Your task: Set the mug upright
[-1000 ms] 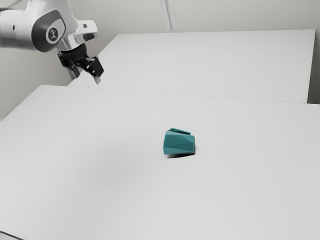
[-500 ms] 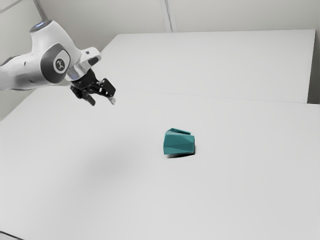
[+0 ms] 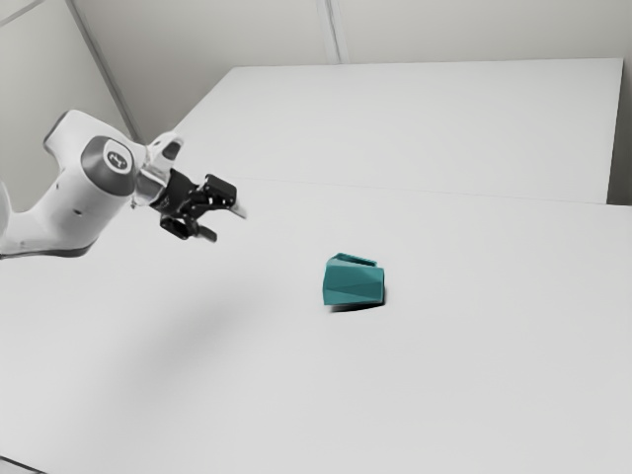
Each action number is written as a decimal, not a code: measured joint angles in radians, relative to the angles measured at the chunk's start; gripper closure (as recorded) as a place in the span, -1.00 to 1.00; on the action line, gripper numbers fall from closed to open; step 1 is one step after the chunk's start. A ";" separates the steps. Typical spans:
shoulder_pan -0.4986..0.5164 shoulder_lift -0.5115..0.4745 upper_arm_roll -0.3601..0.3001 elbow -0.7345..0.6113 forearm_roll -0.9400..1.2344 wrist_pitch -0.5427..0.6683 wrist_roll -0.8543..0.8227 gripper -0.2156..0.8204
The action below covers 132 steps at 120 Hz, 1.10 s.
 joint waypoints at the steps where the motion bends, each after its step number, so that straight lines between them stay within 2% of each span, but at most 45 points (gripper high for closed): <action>1: 0.000 0.000 0.000 -0.003 -0.011 0.001 0.005 -0.52; 62: 0.006 0.074 0.010 -0.060 -0.398 0.000 0.356 -0.50; 100: -0.027 0.101 0.019 -0.067 -0.487 -0.118 0.568 -0.50; 132: -0.010 0.133 0.020 -0.064 -0.549 -0.209 0.693 -0.50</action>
